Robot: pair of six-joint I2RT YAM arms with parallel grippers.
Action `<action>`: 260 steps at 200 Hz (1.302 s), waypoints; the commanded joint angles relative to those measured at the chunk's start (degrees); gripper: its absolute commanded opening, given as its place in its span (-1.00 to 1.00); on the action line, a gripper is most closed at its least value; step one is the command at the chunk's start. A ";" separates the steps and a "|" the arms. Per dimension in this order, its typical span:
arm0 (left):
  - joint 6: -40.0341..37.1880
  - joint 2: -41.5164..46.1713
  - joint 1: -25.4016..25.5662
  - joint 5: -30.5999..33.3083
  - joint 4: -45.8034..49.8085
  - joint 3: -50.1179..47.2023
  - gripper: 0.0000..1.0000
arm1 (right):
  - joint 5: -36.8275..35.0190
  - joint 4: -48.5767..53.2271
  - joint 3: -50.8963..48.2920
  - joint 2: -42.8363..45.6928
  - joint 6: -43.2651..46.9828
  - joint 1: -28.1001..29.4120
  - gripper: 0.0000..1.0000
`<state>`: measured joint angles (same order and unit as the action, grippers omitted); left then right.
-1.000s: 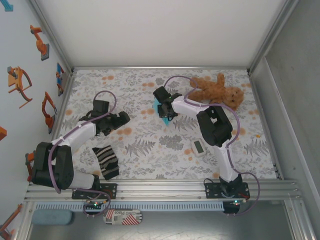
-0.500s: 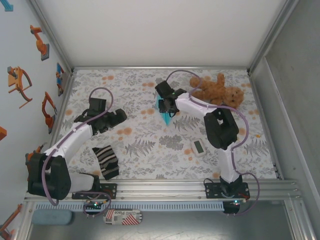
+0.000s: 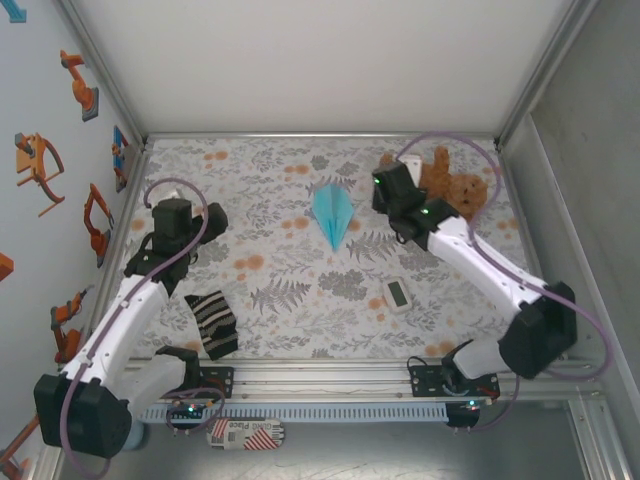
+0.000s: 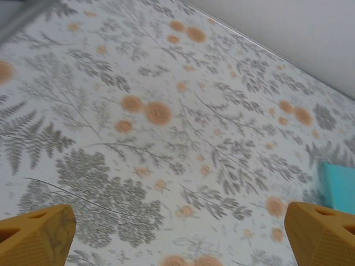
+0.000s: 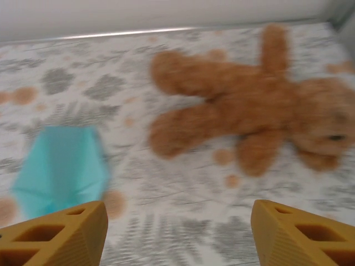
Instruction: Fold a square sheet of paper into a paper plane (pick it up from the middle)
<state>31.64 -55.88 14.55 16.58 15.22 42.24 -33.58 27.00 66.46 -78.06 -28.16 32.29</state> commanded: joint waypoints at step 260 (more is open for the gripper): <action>-26.99 -31.68 -15.36 -14.94 -64.83 -20.26 0.93 | 24.02 -85.05 -48.82 -10.36 20.84 -34.67 0.99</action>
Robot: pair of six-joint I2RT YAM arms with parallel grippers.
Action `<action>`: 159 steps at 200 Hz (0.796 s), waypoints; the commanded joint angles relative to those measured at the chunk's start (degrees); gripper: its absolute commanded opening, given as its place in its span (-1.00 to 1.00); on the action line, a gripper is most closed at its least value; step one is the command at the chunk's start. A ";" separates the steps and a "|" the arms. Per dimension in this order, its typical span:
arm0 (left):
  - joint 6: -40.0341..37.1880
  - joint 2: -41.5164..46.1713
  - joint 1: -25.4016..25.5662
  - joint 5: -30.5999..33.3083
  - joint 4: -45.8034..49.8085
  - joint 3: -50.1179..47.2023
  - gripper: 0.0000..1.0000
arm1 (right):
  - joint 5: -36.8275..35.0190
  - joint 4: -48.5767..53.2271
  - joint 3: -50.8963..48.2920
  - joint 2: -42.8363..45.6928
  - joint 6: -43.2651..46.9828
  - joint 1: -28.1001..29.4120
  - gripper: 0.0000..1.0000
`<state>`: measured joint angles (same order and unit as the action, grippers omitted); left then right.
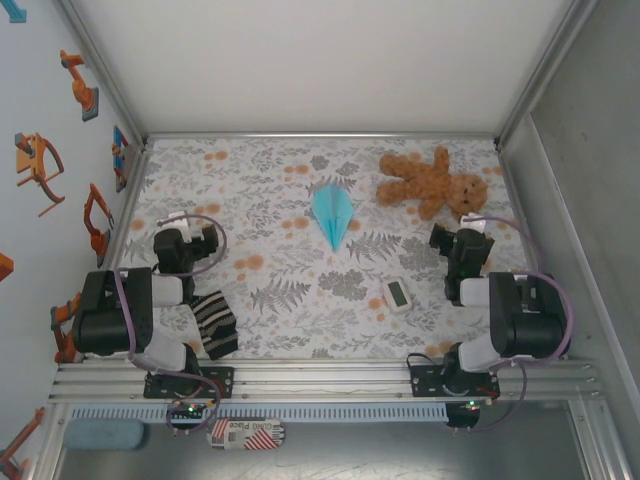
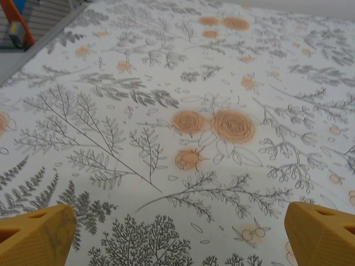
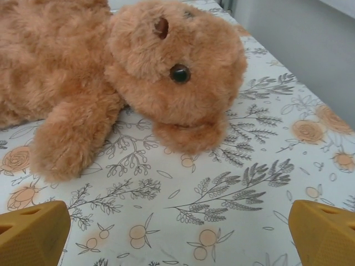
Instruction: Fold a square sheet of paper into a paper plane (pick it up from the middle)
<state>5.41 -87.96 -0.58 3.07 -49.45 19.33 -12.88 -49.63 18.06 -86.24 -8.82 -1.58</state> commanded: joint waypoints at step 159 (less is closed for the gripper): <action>-2.85 -0.35 2.26 2.90 1.89 4.22 0.92 | 2.18 -2.75 2.50 -1.96 1.86 -0.52 0.99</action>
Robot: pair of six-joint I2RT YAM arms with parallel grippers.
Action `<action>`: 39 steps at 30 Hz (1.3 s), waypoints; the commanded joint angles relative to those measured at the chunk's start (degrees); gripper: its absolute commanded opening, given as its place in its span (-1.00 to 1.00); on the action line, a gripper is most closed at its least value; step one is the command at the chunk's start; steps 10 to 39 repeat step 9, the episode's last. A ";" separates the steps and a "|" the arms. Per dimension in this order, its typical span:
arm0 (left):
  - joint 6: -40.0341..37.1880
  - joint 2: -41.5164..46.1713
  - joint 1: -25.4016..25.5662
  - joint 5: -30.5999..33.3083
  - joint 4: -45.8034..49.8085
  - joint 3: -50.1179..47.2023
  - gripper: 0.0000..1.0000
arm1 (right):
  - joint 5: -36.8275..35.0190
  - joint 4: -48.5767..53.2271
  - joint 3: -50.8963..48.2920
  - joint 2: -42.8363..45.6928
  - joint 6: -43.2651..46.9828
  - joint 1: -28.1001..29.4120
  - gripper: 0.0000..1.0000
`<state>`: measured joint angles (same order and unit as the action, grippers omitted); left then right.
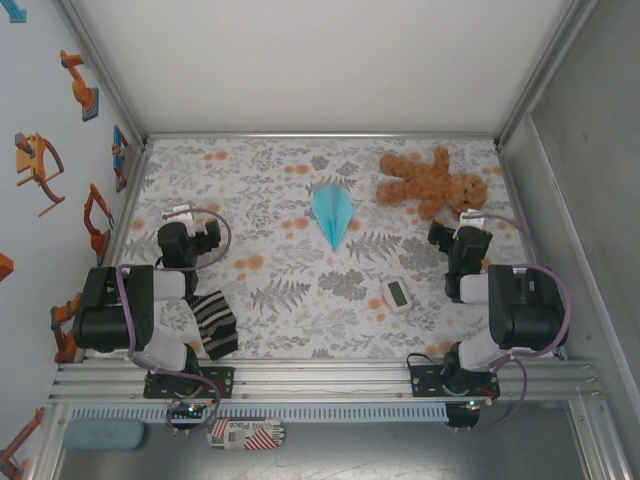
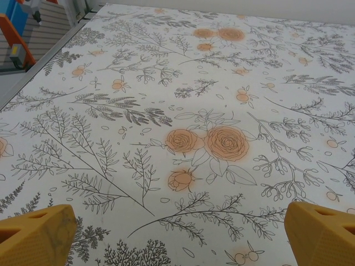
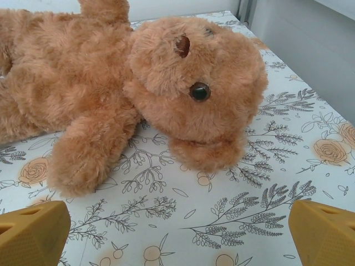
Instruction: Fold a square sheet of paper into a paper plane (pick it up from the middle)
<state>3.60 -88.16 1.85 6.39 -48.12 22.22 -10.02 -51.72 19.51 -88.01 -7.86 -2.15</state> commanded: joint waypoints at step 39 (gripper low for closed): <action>-1.01 -0.10 -0.26 -0.71 0.57 1.34 0.92 | -0.47 -0.65 0.93 -0.07 0.88 0.08 0.99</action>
